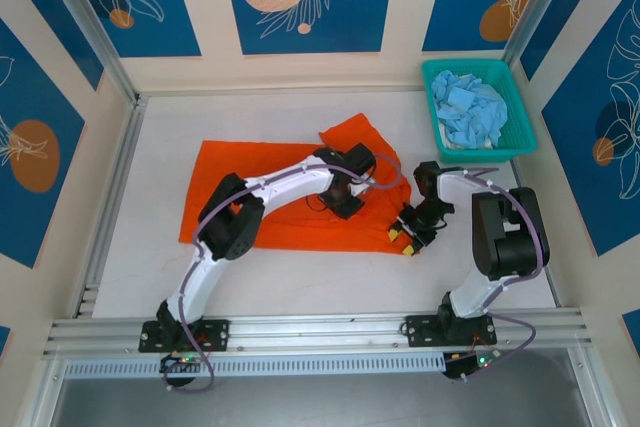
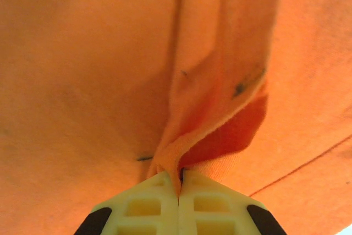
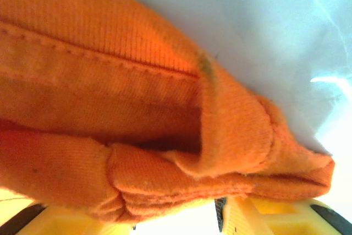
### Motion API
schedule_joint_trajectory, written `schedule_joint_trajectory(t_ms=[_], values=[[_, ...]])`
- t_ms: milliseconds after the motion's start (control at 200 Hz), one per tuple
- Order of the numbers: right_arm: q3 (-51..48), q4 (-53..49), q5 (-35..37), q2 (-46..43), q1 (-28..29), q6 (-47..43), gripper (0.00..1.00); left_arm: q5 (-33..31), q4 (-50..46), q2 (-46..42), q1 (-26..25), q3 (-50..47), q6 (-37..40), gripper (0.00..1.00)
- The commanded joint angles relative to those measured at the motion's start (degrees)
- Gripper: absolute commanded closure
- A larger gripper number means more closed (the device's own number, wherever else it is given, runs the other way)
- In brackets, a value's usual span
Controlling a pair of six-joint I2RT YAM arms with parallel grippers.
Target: Fold and stack the t-shirts
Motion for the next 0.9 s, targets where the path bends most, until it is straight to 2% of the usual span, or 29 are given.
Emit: schedule_joint_trajectory(t_ms=[0, 350, 615, 680, 740, 805, 895], values=[[0.2, 1.6, 1.0, 2.4, 0.3, -0.3, 0.57, -0.9, -0.4, -2.0, 1.5, 2.0, -1.9, 1.0], [1.2, 0.9, 1.1, 3.4, 0.2, -0.4, 0.57, 3.1, 1.1, -1.5, 6.0, 1.6, -5.9, 1.0], [1.5, 0.7, 1.1, 3.7, 0.2, -0.3, 0.57, 3.5, 0.8, 0.0, 9.4, 3.0, -7.4, 1.0], [1.7, 0.6, 1.1, 3.9, 0.2, -0.3, 0.57, 2.9, -0.5, 0.8, 10.1, 4.3, -7.7, 0.97], [1.7, 0.6, 1.0, 3.9, 0.2, -0.3, 0.57, 2.3, -2.0, 1.7, 10.6, 5.4, -7.8, 0.89], [1.7, 0.5, 1.1, 3.8, 0.2, -0.3, 0.57, 0.6, -3.5, 2.2, 10.9, 5.8, -8.0, 0.66], [1.8, 0.1, 1.7, 3.4, 0.1, -0.4, 0.57, -2.2, -5.5, 2.1, 11.4, 5.7, -8.7, 0.52]])
